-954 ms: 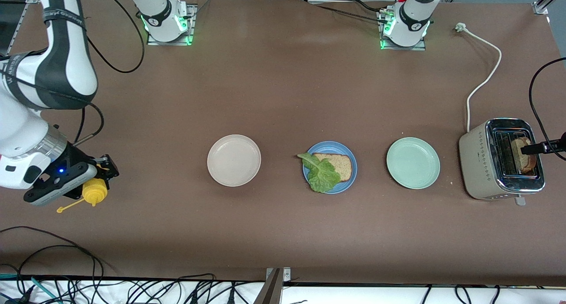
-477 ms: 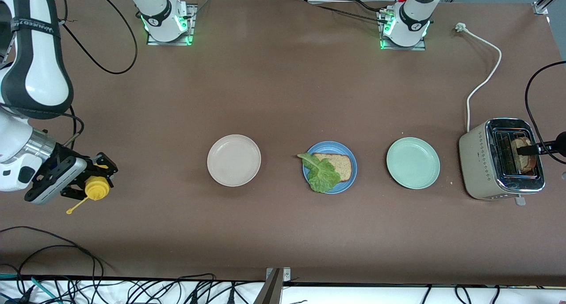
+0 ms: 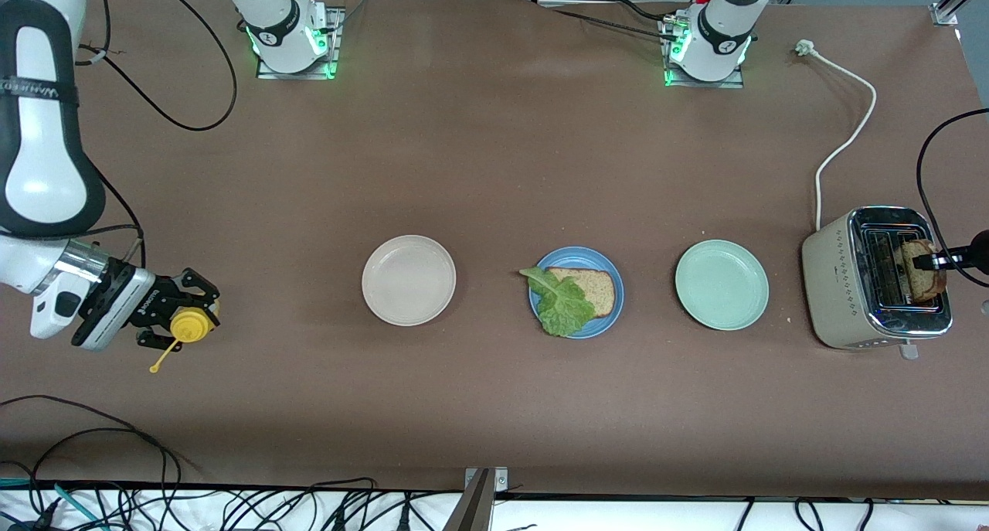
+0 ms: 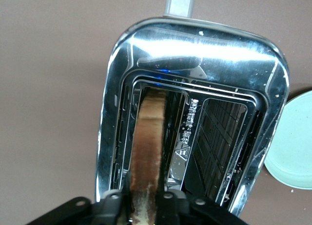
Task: Make sandwich in blue plate with both arms
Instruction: 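Lower the bottle with the right gripper while the left gripper grasps the bread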
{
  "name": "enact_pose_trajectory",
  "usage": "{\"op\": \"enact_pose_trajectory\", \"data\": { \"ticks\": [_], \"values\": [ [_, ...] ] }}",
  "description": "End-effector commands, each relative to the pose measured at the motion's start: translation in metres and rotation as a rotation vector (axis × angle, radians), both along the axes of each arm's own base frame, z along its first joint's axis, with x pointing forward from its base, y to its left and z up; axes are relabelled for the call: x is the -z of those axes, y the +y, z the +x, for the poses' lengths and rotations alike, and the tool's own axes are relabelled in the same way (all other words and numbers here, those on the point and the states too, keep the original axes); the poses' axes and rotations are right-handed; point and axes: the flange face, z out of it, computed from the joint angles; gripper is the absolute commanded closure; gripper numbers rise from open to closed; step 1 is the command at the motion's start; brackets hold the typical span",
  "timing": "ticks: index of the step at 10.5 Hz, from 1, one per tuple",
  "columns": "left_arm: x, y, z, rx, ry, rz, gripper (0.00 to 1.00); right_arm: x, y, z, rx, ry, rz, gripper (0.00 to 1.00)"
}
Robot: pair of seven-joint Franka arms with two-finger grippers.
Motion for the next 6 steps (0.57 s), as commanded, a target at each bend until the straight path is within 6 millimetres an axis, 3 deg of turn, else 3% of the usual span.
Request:
{"op": "enact_pose_trajectory", "data": {
  "ticks": [1,5,6],
  "values": [
    [-0.01,0.002,0.001,0.026,-0.014,-0.02,1.0,0.04,-0.021,-0.013,-0.069,-0.074,0.121,1.0],
    [-0.058,-0.01,-0.007,0.036,-0.018,-0.022,1.0,0.095,-0.035,-0.039,-0.168,-0.135,0.298,1.0],
    [-0.075,-0.027,-0.007,0.053,-0.027,-0.028,1.0,0.108,-0.04,-0.047,-0.181,-0.138,0.311,1.0]
  ]
}}
